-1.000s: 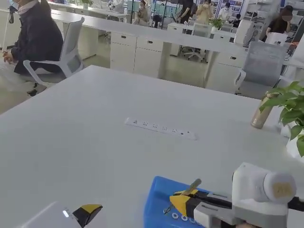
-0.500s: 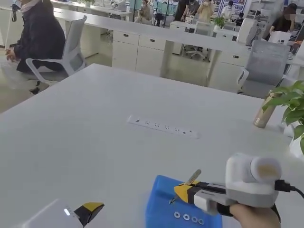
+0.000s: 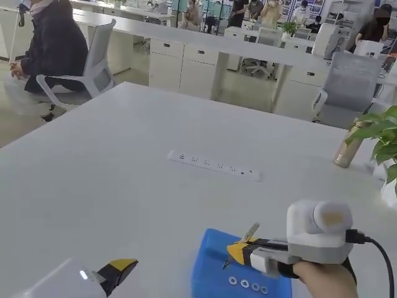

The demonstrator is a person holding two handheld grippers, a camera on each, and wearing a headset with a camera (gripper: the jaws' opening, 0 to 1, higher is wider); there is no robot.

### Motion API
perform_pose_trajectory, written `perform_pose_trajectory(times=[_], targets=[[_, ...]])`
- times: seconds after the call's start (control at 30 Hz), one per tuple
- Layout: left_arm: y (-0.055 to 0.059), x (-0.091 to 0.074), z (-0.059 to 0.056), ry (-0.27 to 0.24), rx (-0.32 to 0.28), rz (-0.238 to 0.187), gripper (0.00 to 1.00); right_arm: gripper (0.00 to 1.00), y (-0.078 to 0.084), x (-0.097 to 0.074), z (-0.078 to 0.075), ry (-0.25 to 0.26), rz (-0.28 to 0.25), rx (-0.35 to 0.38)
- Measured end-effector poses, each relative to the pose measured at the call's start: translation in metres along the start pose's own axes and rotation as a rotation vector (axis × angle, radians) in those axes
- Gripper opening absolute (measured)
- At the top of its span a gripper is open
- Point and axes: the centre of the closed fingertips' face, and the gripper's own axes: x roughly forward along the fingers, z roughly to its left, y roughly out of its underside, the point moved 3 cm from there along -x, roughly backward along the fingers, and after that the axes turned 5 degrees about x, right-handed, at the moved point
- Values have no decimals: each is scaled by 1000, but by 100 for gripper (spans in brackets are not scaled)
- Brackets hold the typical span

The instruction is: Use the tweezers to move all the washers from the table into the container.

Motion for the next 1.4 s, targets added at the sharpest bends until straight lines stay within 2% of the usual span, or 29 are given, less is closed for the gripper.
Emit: perform_pose_trajectory(times=[0.07, 0.3, 0.8, 1.1, 1.4], targets=[[-4, -1, -1, 1, -7, -23, 80, 3, 3, 2, -3, 2, 12, 0], [-10, -3, -1, -7, -11, -56, 83, 3, 10, 5, -7, 5, 36, 3], [-14, -4, -1, -17, -4, -75, 92, 3, 11, 19, -4, -6, 74, -32], [-15, -3, -2, -18, -3, -82, 97, 3, 16, 21, -3, 0, 96, -55], [-14, -3, -3, -12, 0, -76, 98, 3, 18, 21, -2, 6, 107, -67]])
